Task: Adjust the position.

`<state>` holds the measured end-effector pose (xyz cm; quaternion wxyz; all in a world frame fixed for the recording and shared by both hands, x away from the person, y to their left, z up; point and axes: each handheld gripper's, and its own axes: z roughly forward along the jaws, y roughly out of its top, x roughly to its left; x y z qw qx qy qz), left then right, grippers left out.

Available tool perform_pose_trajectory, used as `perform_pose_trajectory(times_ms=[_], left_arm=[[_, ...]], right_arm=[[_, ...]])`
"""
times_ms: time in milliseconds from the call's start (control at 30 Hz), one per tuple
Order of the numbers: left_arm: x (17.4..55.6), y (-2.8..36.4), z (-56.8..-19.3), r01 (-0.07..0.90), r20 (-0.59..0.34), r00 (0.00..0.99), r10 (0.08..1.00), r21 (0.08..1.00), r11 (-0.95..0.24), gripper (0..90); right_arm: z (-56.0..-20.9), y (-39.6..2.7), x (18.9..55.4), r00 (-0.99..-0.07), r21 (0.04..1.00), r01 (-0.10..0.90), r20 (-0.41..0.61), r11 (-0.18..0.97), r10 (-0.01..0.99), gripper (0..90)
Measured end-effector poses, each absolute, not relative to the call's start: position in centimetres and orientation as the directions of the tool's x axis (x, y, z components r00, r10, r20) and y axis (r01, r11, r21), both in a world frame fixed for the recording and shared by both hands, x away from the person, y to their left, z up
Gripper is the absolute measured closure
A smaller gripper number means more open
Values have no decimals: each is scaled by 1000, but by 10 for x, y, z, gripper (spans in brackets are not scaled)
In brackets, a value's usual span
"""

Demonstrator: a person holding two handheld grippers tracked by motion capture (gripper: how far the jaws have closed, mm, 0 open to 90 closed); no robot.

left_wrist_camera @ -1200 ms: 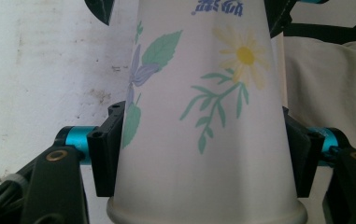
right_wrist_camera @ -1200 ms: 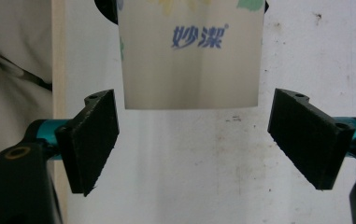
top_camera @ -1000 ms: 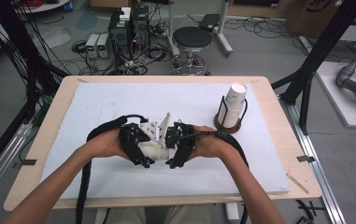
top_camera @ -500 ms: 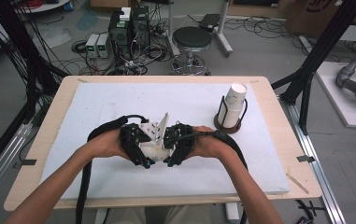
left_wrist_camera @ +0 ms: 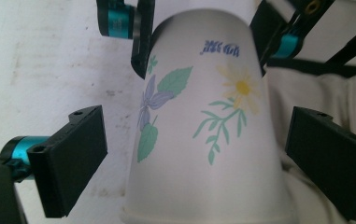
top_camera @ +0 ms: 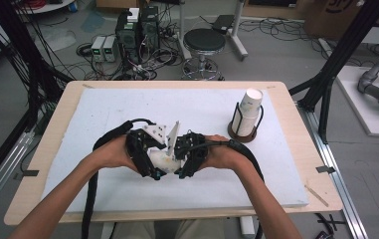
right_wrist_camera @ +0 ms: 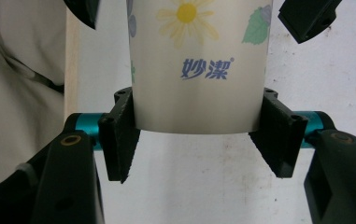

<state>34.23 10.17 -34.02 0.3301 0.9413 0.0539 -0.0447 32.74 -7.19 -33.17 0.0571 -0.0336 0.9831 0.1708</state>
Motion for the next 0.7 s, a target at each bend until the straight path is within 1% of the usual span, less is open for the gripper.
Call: perform_pose_trajectory(times_ms=[300,500,700], left_arm=[[340,110,-340,133,-106,991,84,673,-727,56],[338,115,-339,138,-101,990,95,712,-688,56],[337,126,-339,143,-87,989,120,771,-620,56]], right_arm=[[-331,-73,328,-991,339,-86,-125,937,-46,378],[-337,-80,329,-995,392,-59,-94,918,-24,378],[-341,-88,328,-996,427,-42,-87,903,-5,379]])
